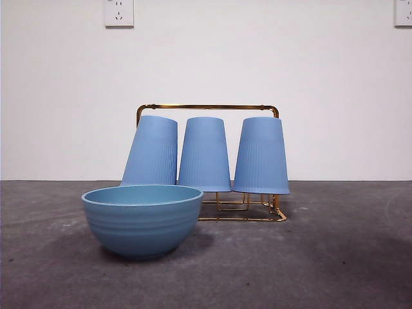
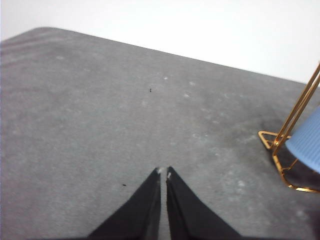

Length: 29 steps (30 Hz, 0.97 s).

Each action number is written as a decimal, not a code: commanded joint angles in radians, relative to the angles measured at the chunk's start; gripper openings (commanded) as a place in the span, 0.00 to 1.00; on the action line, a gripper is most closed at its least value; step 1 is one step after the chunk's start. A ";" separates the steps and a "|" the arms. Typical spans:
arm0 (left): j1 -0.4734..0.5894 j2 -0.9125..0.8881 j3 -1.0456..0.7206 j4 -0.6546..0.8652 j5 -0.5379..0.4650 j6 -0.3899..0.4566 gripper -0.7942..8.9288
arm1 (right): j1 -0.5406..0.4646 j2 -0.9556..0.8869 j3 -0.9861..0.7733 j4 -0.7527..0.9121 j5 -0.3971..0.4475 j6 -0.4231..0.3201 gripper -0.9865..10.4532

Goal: Right arm lift cup from the cupboard, then place it on the right of the bowl

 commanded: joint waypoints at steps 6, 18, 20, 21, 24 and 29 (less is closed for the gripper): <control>-0.022 0.046 0.056 -0.028 0.032 -0.146 0.10 | 0.022 0.003 0.041 0.001 -0.054 0.218 0.09; -0.079 0.298 0.252 -0.035 0.121 -0.210 0.10 | 0.071 0.096 0.262 -0.149 -0.081 0.278 0.09; -0.088 0.363 0.304 -0.035 0.150 -0.206 0.10 | 0.072 0.142 0.314 -0.158 -0.115 0.274 0.09; -0.092 0.391 0.328 -0.036 0.161 -0.204 0.10 | 0.072 0.164 0.336 -0.159 -0.142 0.272 0.09; -0.114 0.475 0.406 -0.038 0.193 -0.192 0.10 | 0.072 0.248 0.411 -0.175 -0.238 0.272 0.09; -0.169 0.597 0.546 -0.094 0.219 -0.134 0.10 | 0.072 0.383 0.541 -0.246 -0.346 0.216 0.09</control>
